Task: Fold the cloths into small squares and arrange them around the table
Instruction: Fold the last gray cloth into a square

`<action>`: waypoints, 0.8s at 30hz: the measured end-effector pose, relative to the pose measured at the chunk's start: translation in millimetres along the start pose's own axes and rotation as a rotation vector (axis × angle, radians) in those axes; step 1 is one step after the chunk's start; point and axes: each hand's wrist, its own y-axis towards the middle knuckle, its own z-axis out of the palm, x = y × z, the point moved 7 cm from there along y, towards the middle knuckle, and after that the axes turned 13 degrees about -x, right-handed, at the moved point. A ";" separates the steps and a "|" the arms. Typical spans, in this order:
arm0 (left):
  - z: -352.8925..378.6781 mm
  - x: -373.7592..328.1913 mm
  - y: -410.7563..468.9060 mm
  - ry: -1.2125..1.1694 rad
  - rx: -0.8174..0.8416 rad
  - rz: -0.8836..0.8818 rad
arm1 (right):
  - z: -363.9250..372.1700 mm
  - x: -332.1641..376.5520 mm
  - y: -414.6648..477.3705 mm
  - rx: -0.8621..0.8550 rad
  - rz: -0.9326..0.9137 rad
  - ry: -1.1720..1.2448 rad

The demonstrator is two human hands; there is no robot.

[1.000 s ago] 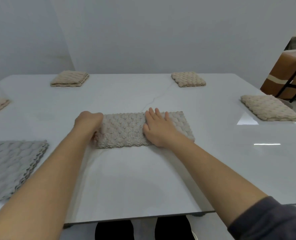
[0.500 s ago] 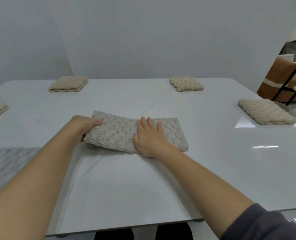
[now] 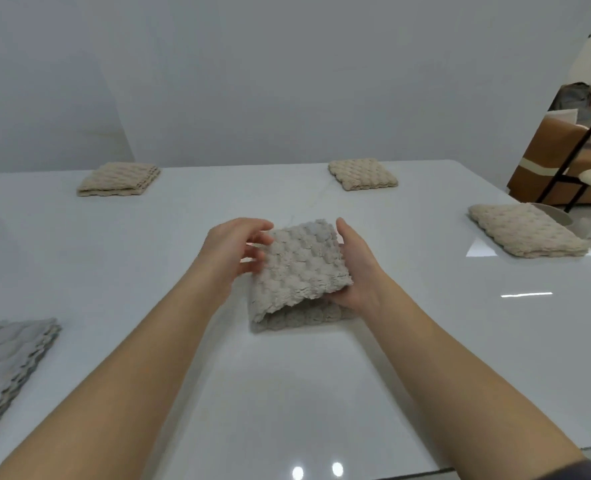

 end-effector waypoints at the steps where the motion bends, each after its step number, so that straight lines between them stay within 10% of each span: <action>1: -2.3 -2.0 1.9 0.104 -0.069 0.166 | -7.0 4.8 -0.3 -0.021 -0.012 -0.031; 8: 36.7 31.3 -8.9 0.900 0.212 0.647 | -25.1 13.4 13.7 -0.097 -0.084 -0.391; 18: 46.1 41.5 -6.2 1.091 0.169 0.661 | -40.6 54.6 12.1 -0.504 -0.812 -1.005; 24: 50.4 40.2 -7.6 1.089 0.164 0.684 | -40.0 53.8 11.3 -0.536 -0.924 -1.191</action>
